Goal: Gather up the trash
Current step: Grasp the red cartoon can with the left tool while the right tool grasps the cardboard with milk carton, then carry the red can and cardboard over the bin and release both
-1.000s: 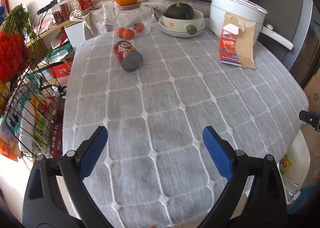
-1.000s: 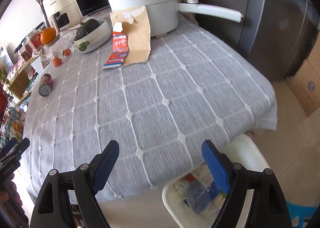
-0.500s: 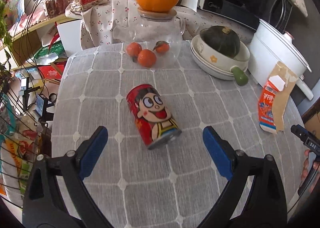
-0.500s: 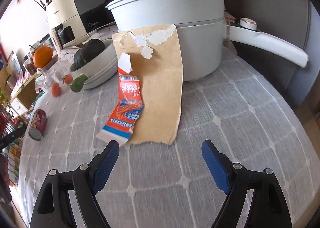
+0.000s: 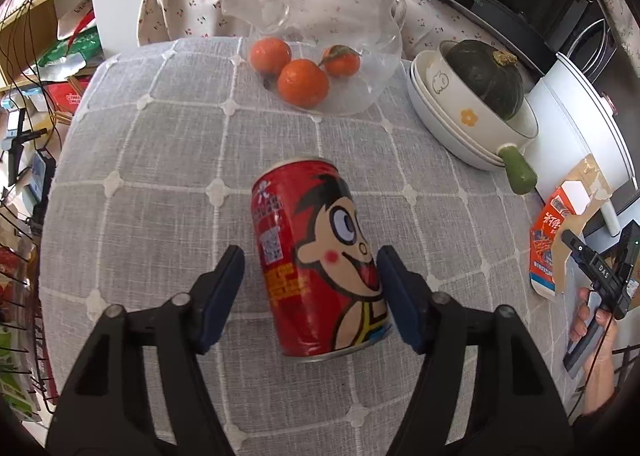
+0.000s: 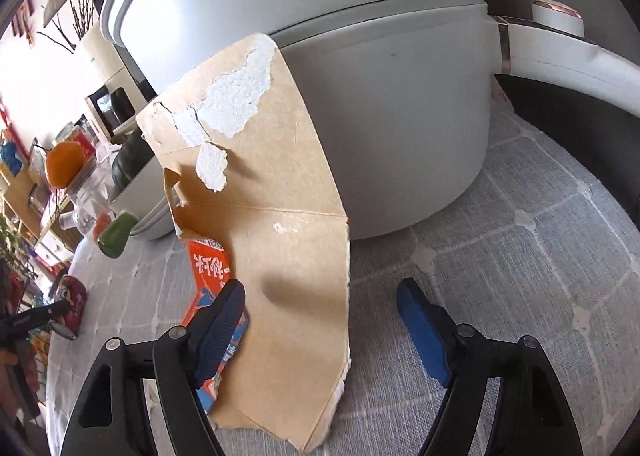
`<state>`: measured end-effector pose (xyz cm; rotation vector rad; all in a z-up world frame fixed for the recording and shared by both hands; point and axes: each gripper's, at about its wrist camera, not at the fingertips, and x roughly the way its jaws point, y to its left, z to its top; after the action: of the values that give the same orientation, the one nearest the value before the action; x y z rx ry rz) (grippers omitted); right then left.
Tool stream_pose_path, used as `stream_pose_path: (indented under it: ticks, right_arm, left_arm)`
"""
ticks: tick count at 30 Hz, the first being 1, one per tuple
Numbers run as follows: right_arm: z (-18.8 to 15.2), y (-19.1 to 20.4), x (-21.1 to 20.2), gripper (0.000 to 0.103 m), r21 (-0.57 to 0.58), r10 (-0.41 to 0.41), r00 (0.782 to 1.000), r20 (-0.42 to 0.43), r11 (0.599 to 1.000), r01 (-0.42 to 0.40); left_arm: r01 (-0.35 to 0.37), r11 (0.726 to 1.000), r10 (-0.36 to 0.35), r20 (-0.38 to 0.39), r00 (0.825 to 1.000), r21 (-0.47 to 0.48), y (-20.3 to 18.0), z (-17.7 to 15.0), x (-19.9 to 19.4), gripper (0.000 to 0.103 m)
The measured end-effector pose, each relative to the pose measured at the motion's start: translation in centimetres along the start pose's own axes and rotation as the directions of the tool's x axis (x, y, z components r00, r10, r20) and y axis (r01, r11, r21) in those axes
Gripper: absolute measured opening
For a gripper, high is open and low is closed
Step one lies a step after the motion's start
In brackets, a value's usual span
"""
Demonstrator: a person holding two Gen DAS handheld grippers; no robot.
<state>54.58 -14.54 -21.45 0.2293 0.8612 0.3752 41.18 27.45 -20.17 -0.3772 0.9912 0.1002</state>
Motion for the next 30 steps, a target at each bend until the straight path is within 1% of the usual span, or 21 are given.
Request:
stream_pose_path:
  ticks: [1, 2, 4, 6, 7, 10, 12, 15, 22, 26, 30]
  right_arm:
    - [0.1, 0.1, 0.1, 0.065, 0.011, 0.011, 1.0, 0.002, 1.0, -0.011]
    - [0.1, 0.1, 0.2, 0.058, 0.021, 0.032, 0.999, -0.001, 0.999, -0.032]
    - [-0.1, 0.4, 0.4, 0.033, 0.031, 0.08, 0.996, -0.029, 0.996, -0.079]
    - [-0.8, 1.0, 0.2, 0.021, 0.014, 0.11, 0.993, -0.047, 0.994, -0.11]
    - [-1.2, 1.3, -0.1, 0.017, 0.01, 0.123, 0.991, -0.052, 0.992, -0.123]
    - [-2.2, 2.0, -1.6, 0.008, 0.015, 0.147, 0.988, -0.049, 0.989, -0.146]
    - [-2.8, 2.5, -3.1, 0.005, 0.022, 0.15, 0.988, -0.043, 0.989, -0.149]
    - [-3.7, 3.3, -5.4, 0.002, 0.004, 0.13, 0.99, -0.049, 0.991, -0.13]
    - [-7.6, 3.7, -12.0, 0.002, -0.02, 0.062, 0.994, -0.087, 0.998, -0.064]
    - [-9.9, 4.0, -15.7, 0.002, -0.037, 0.032, 0.994, -0.102, 0.999, -0.036]
    - [-11.8, 4.4, -19.6, 0.002, -0.057, 0.01, 0.995, -0.103, 0.998, -0.016]
  left_arm:
    - [0.009, 1.0, -0.009, -0.011, 1.0, -0.003, -0.1, 0.0, 0.2, 0.057]
    - [0.012, 1.0, -0.012, -0.011, 1.0, -0.004, -0.3, -0.2, 0.3, 0.056]
    - [0.013, 1.0, -0.013, -0.003, 1.0, 0.006, -0.7, -0.5, 0.2, 0.056]
    - [0.015, 1.0, -0.015, 0.006, 1.0, 0.019, -1.1, -0.9, -0.2, 0.055]
    - [0.016, 1.0, -0.017, 0.009, 1.0, 0.022, -1.4, -1.3, -0.4, 0.055]
    - [0.023, 0.999, -0.024, 0.019, 1.0, 0.038, -2.1, -2.5, -1.4, 0.055]
    - [0.032, 0.998, -0.033, 0.027, 0.999, 0.049, -2.6, -3.5, -2.3, 0.055]
    - [0.058, 0.997, -0.06, 0.031, 0.998, 0.053, -3.4, -5.1, -4.2, 0.055]
    - [0.112, 0.991, -0.115, 0.048, 0.992, 0.07, -5.1, -9.4, -9.0, 0.055]
    - [0.136, 0.988, -0.14, 0.044, 0.989, 0.078, -6.0, -12.0, -11.8, 0.055]
    - [0.153, 0.982, -0.16, 0.053, 0.986, 0.113, -7.4, -14.6, -14.5, 0.055]
